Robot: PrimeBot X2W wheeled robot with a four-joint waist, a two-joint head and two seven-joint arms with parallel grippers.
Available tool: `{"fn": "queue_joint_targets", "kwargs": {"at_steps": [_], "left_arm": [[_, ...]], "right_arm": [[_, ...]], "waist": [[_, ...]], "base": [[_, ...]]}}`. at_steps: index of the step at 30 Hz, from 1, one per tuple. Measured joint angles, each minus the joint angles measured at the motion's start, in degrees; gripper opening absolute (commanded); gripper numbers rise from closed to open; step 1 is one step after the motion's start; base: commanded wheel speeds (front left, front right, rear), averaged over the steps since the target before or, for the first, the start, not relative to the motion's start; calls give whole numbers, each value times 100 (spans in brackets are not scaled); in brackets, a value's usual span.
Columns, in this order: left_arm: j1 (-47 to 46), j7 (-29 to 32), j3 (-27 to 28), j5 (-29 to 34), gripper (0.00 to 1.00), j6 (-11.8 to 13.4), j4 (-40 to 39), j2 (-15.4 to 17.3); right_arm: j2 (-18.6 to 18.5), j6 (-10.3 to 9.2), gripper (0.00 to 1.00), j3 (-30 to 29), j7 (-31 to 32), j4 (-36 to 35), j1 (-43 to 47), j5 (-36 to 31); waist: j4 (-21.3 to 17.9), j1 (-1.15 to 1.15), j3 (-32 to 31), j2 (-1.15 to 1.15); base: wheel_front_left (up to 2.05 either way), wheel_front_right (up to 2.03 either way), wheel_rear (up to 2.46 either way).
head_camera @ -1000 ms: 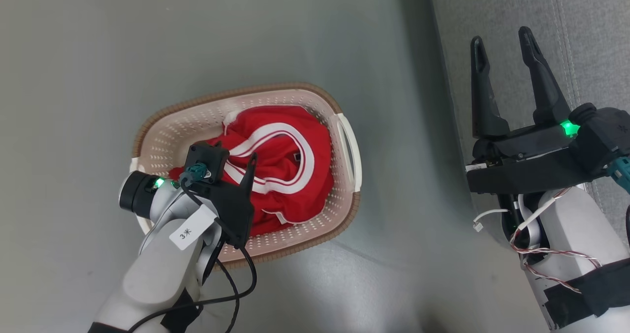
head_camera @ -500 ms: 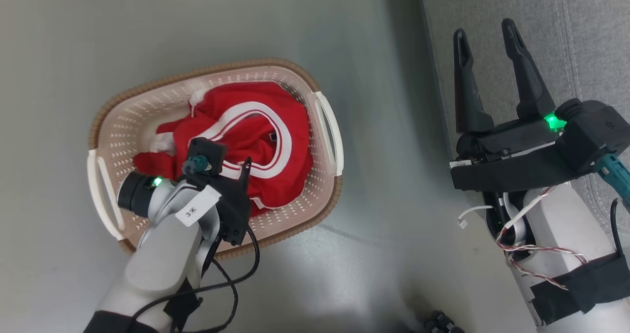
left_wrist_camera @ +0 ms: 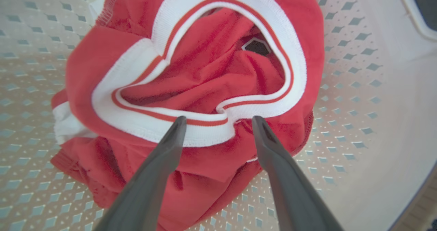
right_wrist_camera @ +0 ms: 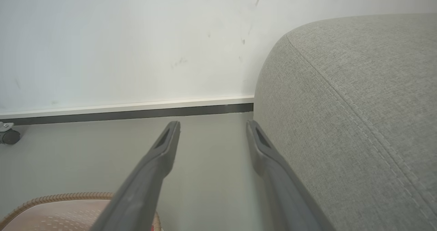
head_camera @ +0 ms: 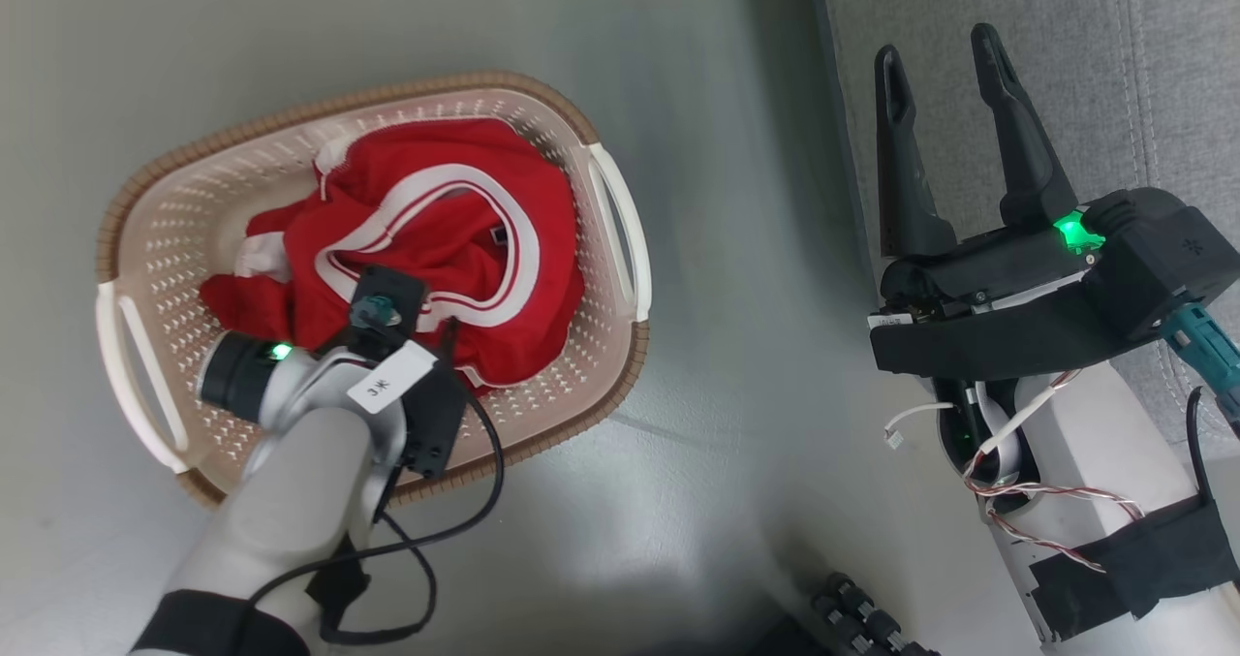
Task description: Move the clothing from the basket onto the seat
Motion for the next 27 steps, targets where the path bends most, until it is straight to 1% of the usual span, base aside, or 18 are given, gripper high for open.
{"fn": "queue_joint_targets", "kwargs": {"at_steps": [3,5,17,18,19,20,21,27], "left_arm": [[-60,34,-33,38,100,10,122,87],[-131,34,-29,51,100,74,198,129],[-563,129,-182,339,99,183,598,280],[-578,168,-208,349,82,194,636,278],[-586,189,-219,360,42,194,669,274],[-594,205,-219,360,11,196,709,266],[-607,212,-238,366,0,196,748,263],[-752,253,-268,378,0,216,888,189]], "right_arm": [[8,0,100,3,-25,-62,-9,0],[21,0,100,3,-26,-69,-35,0],[134,9,100,54,-48,-55,-127,1],[140,25,100,54,-48,-41,-129,1],[143,34,100,54,-49,-30,-132,1],[146,45,100,54,-51,-21,-133,1],[151,47,100,54,-51,-16,-135,1],[159,49,100,51,-91,35,-219,1]], "waist": [[-44,0,102,0],[-71,0,172,0],[-220,0,559,0],[-233,1,573,0],[-245,0,585,0],[-255,0,594,0],[-262,0,602,0],[-285,0,617,0]], "base": [[0,0,0],[0,0,0],[0,0,0],[0,0,0],[0,0,0],[0,0,0],[0,0,0],[0,0,0]]}}
